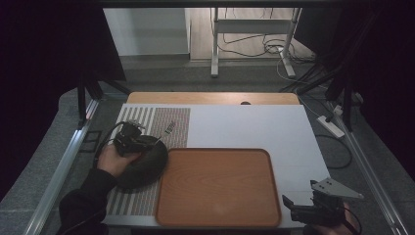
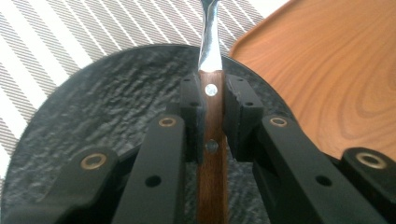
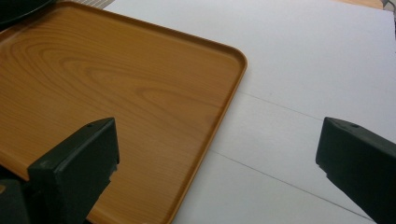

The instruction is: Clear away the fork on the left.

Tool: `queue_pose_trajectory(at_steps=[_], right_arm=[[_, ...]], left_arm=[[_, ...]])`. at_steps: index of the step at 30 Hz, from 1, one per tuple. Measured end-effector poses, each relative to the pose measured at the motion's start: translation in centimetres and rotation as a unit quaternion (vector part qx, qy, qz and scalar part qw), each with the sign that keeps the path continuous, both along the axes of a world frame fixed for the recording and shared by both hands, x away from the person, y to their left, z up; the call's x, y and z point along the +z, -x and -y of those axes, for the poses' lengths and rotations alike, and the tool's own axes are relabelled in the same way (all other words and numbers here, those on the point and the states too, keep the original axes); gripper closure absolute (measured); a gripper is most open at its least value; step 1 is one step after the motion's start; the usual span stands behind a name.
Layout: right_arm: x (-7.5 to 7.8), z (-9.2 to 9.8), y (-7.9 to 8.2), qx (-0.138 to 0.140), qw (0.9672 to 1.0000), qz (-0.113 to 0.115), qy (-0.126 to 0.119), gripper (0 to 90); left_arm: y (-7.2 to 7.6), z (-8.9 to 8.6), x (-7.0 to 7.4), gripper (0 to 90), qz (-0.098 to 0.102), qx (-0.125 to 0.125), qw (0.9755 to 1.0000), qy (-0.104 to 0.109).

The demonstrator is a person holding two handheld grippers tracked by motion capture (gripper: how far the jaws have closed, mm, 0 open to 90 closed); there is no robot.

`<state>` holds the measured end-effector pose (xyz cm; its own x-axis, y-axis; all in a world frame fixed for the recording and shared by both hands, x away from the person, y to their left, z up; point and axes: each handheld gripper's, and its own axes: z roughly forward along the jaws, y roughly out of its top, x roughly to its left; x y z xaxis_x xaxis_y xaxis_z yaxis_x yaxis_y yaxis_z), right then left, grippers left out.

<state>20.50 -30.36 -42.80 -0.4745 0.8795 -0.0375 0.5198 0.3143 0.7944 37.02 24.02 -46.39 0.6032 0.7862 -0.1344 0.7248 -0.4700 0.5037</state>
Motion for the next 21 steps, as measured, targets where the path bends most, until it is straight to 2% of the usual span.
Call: queue_pose_trajectory(at_steps=[12, 21], right_arm=[[0.0, 0.0, 0.0, 0.004, 1.0000, 0.001, 0.001, 0.0], [0.0, -0.1, 0.0, 0.005, 1.0000, 0.002, 0.004, 0.0]], left_arm=[[2.6, 2.0, 0.1, 77.6, -0.005, 0.004, 0.9999, 0.013], [4.7, 3.6, 0.1, 77.6, -0.016, 0.005, 0.9996, 0.025]])
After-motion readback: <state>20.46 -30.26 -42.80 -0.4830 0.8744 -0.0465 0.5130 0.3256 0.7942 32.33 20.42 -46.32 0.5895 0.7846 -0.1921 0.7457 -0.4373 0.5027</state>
